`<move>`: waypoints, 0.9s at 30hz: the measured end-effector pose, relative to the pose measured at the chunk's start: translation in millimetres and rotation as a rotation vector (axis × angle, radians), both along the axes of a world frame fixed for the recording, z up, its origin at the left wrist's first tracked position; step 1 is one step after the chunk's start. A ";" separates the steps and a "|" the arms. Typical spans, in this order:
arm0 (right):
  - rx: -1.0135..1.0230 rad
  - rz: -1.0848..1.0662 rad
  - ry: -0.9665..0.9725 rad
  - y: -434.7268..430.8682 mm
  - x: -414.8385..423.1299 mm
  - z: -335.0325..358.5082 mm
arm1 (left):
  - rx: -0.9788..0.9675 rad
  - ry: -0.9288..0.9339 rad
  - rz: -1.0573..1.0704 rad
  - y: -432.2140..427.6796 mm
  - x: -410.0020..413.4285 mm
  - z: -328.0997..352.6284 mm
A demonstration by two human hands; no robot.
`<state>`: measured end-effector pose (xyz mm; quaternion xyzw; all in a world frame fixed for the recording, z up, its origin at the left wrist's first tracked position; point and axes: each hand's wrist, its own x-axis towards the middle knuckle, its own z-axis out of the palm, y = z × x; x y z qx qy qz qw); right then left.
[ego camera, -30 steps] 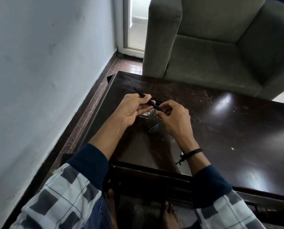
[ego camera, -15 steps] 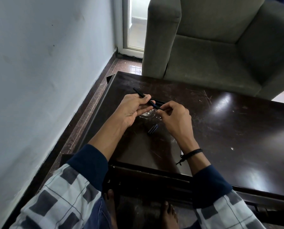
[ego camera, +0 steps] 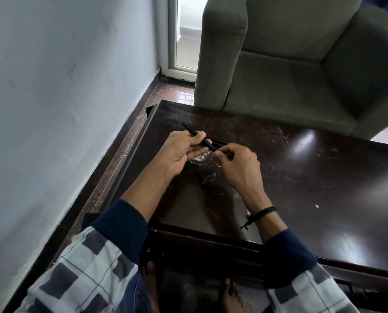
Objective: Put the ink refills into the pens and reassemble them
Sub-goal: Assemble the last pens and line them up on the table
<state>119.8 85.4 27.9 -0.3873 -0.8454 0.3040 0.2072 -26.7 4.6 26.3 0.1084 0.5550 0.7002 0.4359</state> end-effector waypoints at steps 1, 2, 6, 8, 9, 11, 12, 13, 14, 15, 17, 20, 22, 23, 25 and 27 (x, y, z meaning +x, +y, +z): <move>-0.009 0.000 0.004 -0.1 -0.2 0.2 | 0.002 -0.003 0.003 0.0 -0.2 0.2; -0.018 -0.001 0.015 -0.3 0.0 0.2 | 0.004 -0.006 0.006 0.0 -0.5 0.2; -0.015 -0.012 0.034 -0.8 0.6 -0.2 | 0.004 -0.011 0.006 0.3 0.5 0.3; -0.006 -0.017 0.023 -0.1 0.4 -1.0 | 0.003 -0.009 0.000 0.5 1.2 0.2; -0.007 -0.015 0.013 0.4 0.4 -1.4 | 0.003 -0.010 -0.003 0.4 1.4 0.3; -0.007 0.000 -0.010 0.3 0.0 -1.4 | 0.005 -0.009 -0.007 0.1 0.7 0.8; -0.009 0.007 -0.014 -0.2 -0.2 -1.1 | 0.003 -0.007 -0.007 -0.1 0.4 1.0; -0.016 0.010 -0.010 -0.4 -0.1 -0.9 | 0.002 -0.004 -0.007 -0.4 0.2 1.1; -0.021 0.010 -0.001 -0.7 0.1 -0.3 | 0.001 -0.003 -0.006 -0.6 -0.1 1.1; -0.022 0.007 0.006 -1.1 0.5 0.1 | 0.001 -0.003 -0.005 -0.8 0.0 1.2; -0.014 -0.004 0.012 -1.3 1.1 0.2 | 0.001 -0.003 0.000 -0.6 0.4 1.4; -0.010 -0.026 0.015 -0.6 0.6 -0.1 | 0.001 -0.004 0.002 -0.1 0.8 1.7; -0.005 -0.022 -0.006 -0.5 0.2 -0.6 | 0.002 -0.007 0.002 -0.3 1.0 2.1; -0.004 -0.013 -0.017 -0.5 0.1 -0.8 | 0.000 -0.008 0.002 -0.4 1.0 2.5; -0.006 -0.002 -0.016 -0.8 0.0 -0.5 | -0.002 -0.013 0.007 -0.7 0.8 2.6; -0.011 -0.012 0.014 -1.2 0.1 0.5 | 0.000 -0.018 0.012 -1.0 0.4 2.8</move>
